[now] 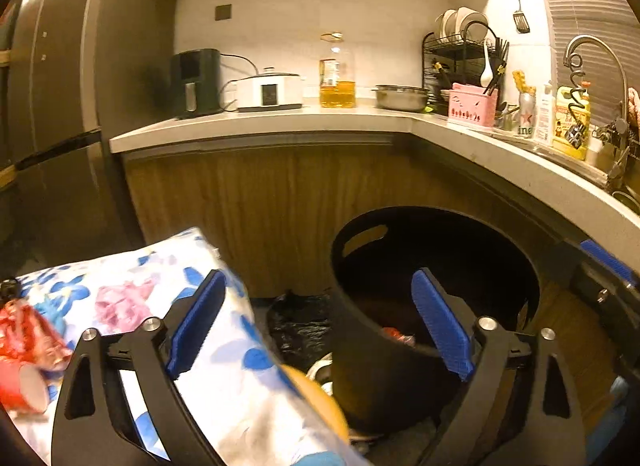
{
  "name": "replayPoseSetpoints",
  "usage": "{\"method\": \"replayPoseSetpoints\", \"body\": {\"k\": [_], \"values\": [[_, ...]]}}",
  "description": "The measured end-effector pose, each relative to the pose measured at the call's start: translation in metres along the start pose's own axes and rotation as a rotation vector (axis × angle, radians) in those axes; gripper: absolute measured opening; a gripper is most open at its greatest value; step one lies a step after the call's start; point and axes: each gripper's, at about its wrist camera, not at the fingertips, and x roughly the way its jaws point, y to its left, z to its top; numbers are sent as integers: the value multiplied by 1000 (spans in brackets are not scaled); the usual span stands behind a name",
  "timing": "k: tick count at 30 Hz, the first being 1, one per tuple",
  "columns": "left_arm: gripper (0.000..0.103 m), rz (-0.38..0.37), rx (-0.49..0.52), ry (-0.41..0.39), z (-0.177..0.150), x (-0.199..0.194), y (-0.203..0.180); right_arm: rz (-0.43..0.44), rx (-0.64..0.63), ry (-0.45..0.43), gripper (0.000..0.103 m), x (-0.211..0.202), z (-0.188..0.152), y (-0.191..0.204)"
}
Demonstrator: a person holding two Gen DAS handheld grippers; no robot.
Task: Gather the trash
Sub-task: 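Move both open grippers back over the trash on the table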
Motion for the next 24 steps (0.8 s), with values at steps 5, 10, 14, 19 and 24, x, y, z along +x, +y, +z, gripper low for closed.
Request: {"method": "replayPoseSetpoints", "body": {"k": [5, 10, 14, 19, 24], "values": [[97, 61, 10, -20, -11, -28, 12, -11, -7, -20, 78, -23, -6, 12], [97, 101, -9, -27, -20, -52, 25, -20, -14, -40, 78, -42, -12, 26], [97, 126, -21, -34, -28, -67, 34, -22, -25, -46, 78, -52, -16, 37], [97, 161, -35, -47, -35, -85, 49, -17, -22, -48, 78, -64, -23, 48], [97, 195, -73, -57, -42, -105, 70, -4, -26, -40, 78, -72, -28, 60]]}}
